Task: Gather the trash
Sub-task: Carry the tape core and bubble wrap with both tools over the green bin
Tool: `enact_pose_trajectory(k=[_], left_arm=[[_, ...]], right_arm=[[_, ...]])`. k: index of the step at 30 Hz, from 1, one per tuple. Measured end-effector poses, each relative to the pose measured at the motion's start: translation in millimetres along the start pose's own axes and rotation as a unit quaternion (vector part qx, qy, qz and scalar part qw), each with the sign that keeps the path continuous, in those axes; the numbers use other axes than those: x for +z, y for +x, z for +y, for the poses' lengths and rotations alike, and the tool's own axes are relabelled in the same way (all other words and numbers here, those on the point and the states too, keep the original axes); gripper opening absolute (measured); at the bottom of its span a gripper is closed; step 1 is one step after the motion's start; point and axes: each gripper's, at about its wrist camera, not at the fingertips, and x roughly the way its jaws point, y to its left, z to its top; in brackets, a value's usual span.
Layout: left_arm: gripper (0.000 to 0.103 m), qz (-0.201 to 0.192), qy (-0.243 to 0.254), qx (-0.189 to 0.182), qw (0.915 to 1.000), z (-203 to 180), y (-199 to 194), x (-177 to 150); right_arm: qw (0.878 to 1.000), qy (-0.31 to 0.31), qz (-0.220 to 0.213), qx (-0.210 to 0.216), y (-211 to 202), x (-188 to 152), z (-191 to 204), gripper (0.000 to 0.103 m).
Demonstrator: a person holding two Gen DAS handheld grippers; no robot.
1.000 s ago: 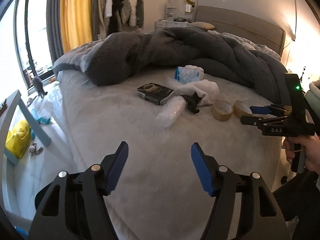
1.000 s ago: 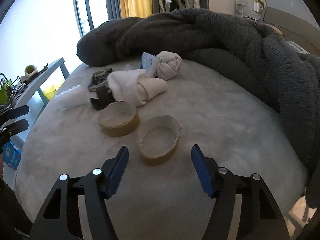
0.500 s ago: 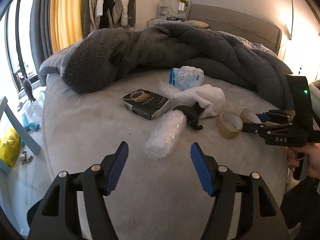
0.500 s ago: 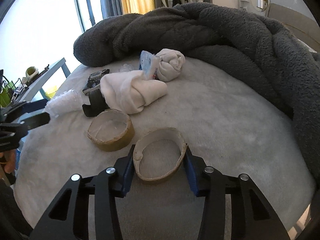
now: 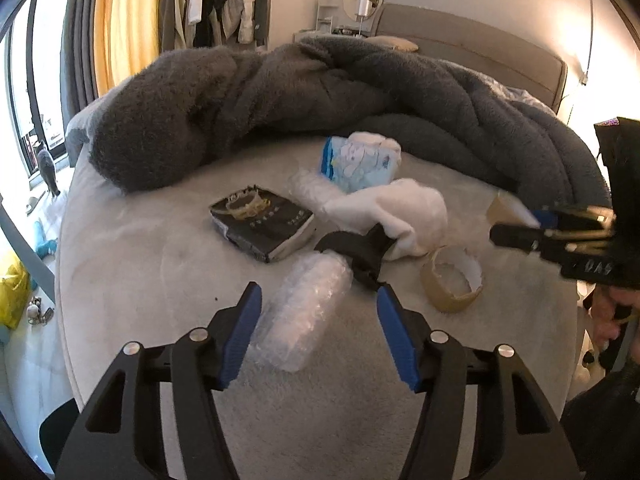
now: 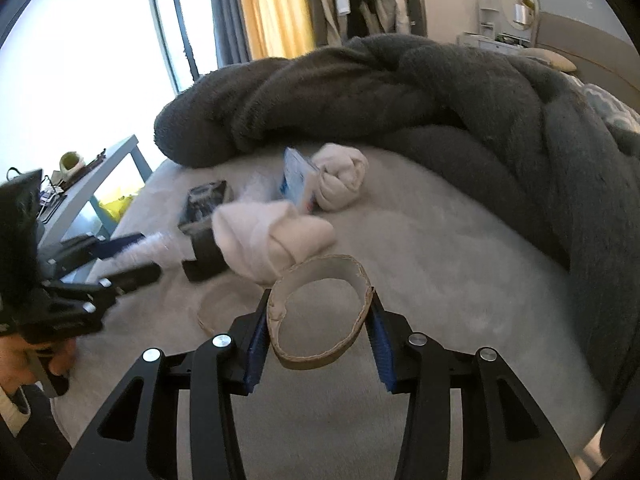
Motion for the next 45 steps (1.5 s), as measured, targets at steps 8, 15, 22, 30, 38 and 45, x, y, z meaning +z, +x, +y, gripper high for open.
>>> enact_pose_trajectory(k=[8, 15, 22, 30, 38, 45], left_arm=[[0.04, 0.012, -0.063, -0.027, 0.9976, 26, 7, -1], [0.037, -0.008, -0.105, -0.048, 0.9933, 48, -15, -2], [0.037, -0.034, -0.141, -0.007, 0.9894, 87, -55, -10], [0.037, -0.013, -0.168, 0.094, 0.9811, 146, -85, -47], [0.037, 0.039, -0.197, 0.143, 0.9692, 201, -107, -102], [0.037, 0.074, -0.253, 0.15, 0.9531, 240, -115, -137]], right_arm=[[0.998, -0.042, -0.003, 0.04, 9, 32, 33, 0.045], [0.995, -0.078, -0.005, 0.064, 18, 52, 75, 0.045], [0.992, -0.092, 0.0, 0.085, 31, 59, 117, 0.045], [0.985, -0.121, -0.004, 0.127, 46, 71, 192, 0.045], [0.972, -0.16, 0.013, 0.17, 66, 67, 279, 0.045], [0.965, -0.176, 0.034, 0.193, 79, 60, 327, 0.045]])
